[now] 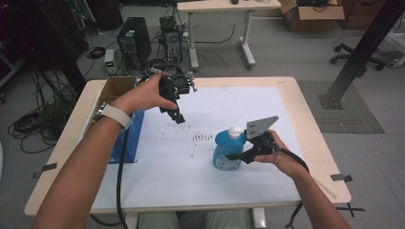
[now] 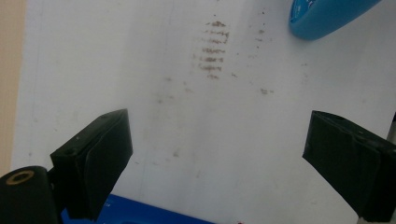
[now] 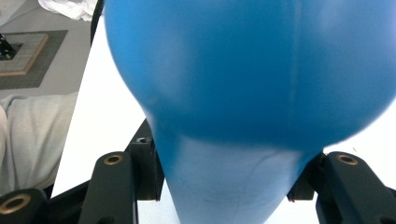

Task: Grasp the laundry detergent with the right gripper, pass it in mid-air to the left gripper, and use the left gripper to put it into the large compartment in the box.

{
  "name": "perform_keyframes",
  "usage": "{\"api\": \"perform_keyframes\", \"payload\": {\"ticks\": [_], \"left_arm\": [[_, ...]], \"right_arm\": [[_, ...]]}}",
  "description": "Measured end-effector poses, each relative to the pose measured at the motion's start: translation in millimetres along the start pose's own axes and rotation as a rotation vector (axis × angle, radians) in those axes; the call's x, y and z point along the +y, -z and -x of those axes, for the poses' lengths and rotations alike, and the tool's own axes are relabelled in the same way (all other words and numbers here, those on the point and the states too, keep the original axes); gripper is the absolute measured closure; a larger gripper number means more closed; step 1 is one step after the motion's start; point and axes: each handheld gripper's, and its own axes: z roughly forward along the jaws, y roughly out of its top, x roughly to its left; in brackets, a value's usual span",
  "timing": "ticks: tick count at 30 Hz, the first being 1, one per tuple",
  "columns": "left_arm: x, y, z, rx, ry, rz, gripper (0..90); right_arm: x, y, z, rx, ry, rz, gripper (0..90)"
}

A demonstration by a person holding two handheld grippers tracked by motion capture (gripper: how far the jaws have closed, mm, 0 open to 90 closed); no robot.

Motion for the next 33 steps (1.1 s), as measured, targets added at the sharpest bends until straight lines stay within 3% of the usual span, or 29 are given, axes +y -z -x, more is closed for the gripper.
{"api": "perform_keyframes", "payload": {"ticks": [11,22,33], "left_arm": [[0.9,4.0,6.9,0.005,-0.015,0.008,8.5],[-1.2,17.3,17.5,0.003,-0.019,0.048,8.4],[1.6,34.9,32.4,-0.016,-0.050,0.084,8.3]], "right_arm": [[8.0,4.2,-2.6,0.018,0.004,0.000,44.2],[27.8,18.6,-6.8,0.003,0.015,0.008,44.2],[50.8,31.9,-9.8,-0.005,0.014,0.016,44.2]]}}
